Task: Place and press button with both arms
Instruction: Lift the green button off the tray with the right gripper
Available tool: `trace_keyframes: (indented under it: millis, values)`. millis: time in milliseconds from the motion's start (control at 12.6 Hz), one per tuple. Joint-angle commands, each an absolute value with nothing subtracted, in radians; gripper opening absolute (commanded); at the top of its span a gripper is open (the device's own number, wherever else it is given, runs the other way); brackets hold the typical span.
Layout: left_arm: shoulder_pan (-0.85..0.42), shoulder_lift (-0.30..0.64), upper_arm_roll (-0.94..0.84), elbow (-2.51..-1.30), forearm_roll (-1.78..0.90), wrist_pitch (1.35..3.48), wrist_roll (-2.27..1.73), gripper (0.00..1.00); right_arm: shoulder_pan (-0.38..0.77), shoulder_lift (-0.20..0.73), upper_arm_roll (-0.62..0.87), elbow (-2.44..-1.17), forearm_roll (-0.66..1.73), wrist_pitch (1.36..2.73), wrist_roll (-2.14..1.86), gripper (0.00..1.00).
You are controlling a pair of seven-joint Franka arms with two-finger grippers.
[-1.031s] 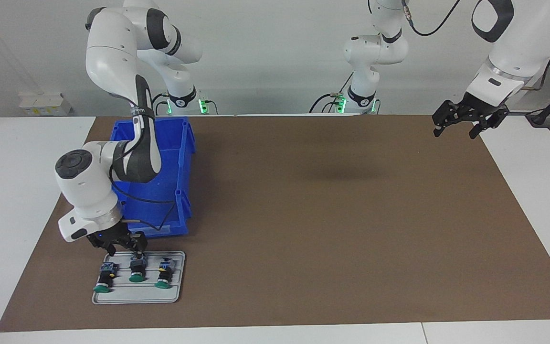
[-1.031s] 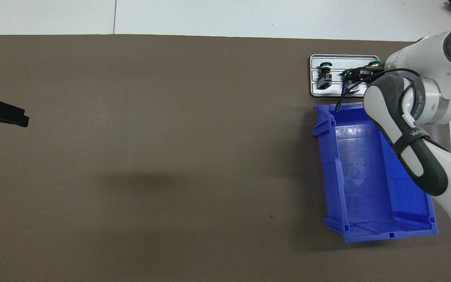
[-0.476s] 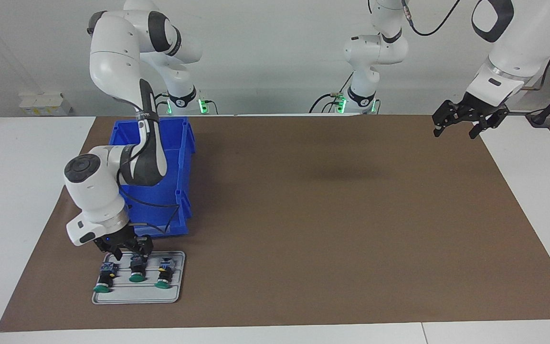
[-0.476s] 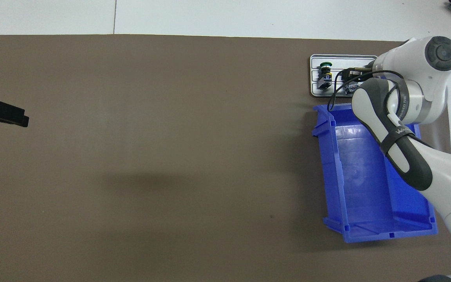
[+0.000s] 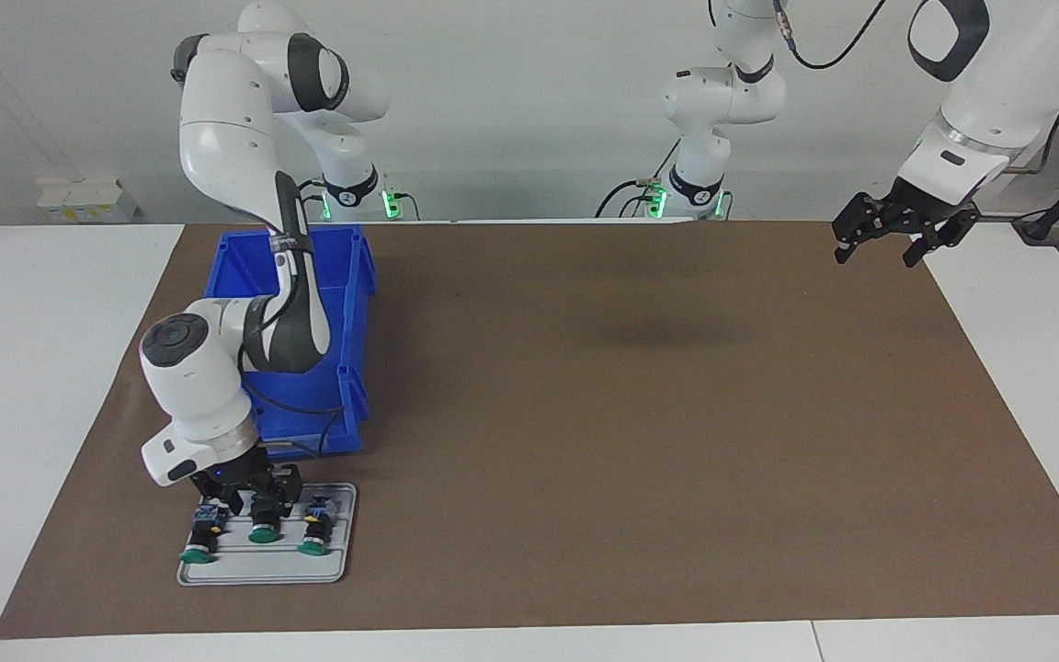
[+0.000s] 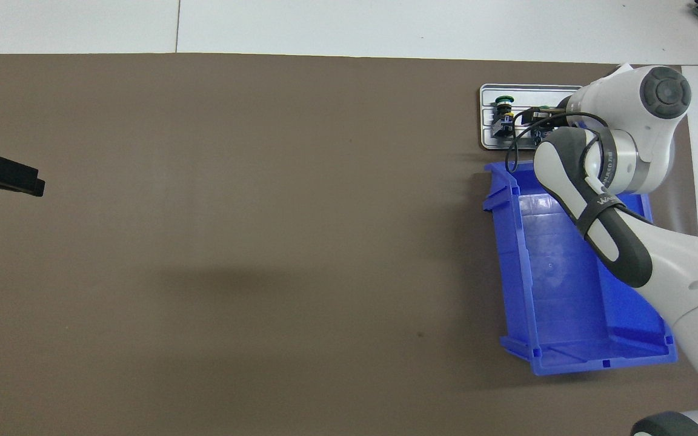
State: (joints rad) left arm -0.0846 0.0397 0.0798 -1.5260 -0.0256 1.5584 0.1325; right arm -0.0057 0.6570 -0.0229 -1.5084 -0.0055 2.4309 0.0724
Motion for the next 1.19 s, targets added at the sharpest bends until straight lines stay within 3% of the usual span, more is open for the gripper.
trace_keyframes:
  millis: [0, 476, 714, 952, 1110]
  values:
    - [-0.075, 0.018, 0.072, -1.551, -0.02, 1.555, 0.126, 1.0, -0.011, 0.673, -0.017, -1.499, 0.011, 2.453, 0.051, 0.78]
    - [-0.075, 0.018, 0.072, -1.551, -0.02, 1.555, 0.126, 1.0, -0.008, 0.67, -0.017, -1.523, 0.017, 2.434, 0.075, 0.63]
    - [-0.075, 0.018, 0.072, -1.551, -0.02, 1.555, 0.126, 1.0, -0.008, 0.666, -0.017, -1.534, 0.017, 2.427, 0.075, 0.44]
    - [-0.075, 0.018, 0.072, -1.551, -0.02, 1.555, 0.126, 1.0, -0.014, 0.663, -0.017, -1.52, 0.015, 2.402, 0.075, 0.18]
    - [-0.075, 0.018, 0.072, -1.551, -0.02, 1.555, 0.126, 1.0, -0.018, 0.666, -0.017, -1.461, 0.008, 2.291, 0.075, 0.08]
